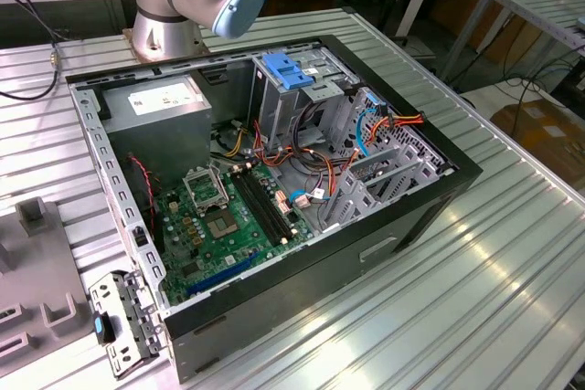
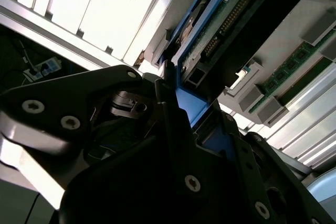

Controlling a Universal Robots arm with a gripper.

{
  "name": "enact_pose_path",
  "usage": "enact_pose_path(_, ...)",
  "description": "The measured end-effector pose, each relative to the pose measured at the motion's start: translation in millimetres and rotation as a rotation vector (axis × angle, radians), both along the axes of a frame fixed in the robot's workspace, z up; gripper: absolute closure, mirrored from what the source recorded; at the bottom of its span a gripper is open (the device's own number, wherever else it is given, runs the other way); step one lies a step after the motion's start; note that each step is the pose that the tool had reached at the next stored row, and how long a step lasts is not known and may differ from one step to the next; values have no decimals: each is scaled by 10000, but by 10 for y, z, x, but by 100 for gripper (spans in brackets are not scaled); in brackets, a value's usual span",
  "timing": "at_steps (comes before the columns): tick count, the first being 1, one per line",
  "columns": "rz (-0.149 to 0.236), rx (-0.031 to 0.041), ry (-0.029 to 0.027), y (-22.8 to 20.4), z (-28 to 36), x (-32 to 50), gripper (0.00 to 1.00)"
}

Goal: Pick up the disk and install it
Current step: 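Pick up the disk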

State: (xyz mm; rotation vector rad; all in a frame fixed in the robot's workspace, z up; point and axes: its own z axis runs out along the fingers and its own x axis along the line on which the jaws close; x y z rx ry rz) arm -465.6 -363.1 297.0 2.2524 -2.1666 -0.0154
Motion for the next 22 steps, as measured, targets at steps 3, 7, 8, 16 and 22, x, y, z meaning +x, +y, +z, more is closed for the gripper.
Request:
enact_pose_path(3,1,1,-2,0,2,0,63)
enact_pose_path(7,1,0,1,0,24,0,63)
enact_pose_path(8,1,0,0,0,30,0,63)
enact_pose_path(16,1,-16,1,0,168,0,63)
enact_pose_path(22,2,-54,1,0,341,0,63)
